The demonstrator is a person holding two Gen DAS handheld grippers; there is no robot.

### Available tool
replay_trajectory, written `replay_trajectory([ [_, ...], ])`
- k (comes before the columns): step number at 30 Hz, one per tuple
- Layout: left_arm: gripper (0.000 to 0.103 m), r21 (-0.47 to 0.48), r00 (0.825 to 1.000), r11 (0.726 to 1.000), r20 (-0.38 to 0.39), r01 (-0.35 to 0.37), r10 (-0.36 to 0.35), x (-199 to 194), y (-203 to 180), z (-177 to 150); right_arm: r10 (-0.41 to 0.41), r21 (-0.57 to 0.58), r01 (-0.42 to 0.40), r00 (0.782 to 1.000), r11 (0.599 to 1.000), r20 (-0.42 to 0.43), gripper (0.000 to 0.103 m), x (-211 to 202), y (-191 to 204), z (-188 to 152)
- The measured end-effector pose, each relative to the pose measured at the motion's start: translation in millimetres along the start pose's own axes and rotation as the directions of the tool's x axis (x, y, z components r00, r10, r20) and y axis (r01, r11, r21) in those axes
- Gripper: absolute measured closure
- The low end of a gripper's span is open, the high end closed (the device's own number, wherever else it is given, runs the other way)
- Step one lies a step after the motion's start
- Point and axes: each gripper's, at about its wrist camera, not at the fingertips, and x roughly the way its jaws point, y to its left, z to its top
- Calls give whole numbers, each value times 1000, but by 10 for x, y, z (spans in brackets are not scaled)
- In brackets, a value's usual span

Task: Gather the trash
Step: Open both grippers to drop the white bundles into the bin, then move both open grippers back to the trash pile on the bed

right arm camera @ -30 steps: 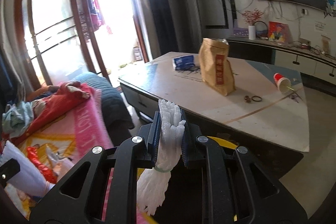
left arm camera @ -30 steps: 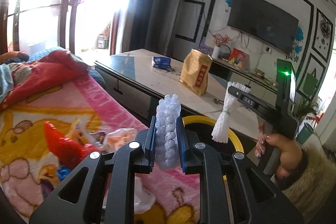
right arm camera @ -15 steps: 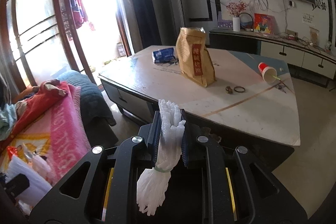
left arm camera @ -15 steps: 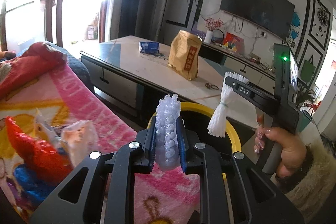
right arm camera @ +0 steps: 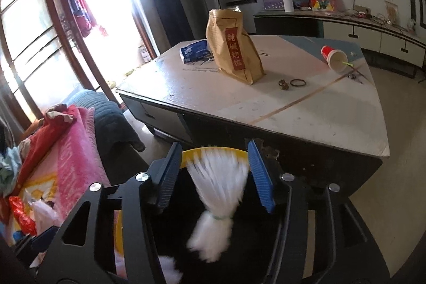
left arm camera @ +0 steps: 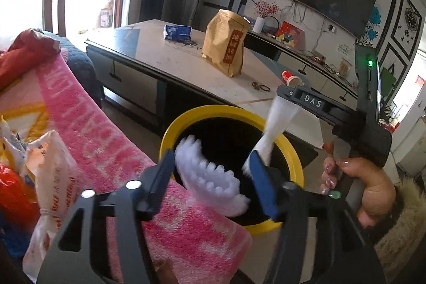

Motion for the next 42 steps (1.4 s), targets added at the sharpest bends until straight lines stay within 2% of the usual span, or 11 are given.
replay_trajectory([
  [3,27,0,1000,1000,3,6,-6,-13,6,-4,-3,3,3,1000,1000,-5,54,7,0,-17],
  [9,16,3,999,1000,41,-9,8,-165,33,21,23,-9,-23,999,1000,23,47,-129,116,9],
  [14,13,0,997,1000,78,-30,30,-331,66,34,60,-34,-58,997,998,53,39,-302,263,31],
  [22,10,-5,986,996,142,-87,87,-654,148,29,107,-76,-102,992,992,71,34,-527,470,15],
  [42,9,-80,945,976,245,-203,217,-1260,571,-37,211,-177,-197,976,964,63,28,-859,958,-132],
])
